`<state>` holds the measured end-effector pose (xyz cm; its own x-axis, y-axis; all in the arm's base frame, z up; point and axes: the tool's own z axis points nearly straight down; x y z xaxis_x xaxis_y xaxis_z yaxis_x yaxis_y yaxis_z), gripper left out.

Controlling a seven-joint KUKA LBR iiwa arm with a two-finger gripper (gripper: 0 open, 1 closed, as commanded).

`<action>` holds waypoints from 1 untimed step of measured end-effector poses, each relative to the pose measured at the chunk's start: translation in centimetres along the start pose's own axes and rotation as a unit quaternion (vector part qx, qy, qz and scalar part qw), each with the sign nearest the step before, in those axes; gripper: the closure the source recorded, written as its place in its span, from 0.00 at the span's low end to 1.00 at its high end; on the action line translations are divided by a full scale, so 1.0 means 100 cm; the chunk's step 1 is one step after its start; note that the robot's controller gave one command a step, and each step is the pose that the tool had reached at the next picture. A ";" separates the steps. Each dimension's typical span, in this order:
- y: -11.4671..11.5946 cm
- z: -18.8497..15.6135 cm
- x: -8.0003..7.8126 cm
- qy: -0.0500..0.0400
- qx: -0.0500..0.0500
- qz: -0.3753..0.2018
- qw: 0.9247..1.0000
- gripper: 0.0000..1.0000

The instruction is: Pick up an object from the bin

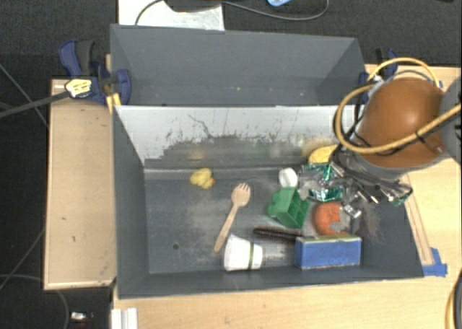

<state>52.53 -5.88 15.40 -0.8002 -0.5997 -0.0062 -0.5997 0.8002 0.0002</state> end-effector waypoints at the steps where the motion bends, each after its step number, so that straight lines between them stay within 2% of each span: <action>1: 0.007 0.036 -0.007 0.000 0.000 0.049 0.999 0.00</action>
Offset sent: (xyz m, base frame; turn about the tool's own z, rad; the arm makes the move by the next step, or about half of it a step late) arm -0.0135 -0.0030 -0.0127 0.2680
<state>52.71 -4.91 11.84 -0.8547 -0.5191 -0.0057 -0.5191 0.8547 0.0005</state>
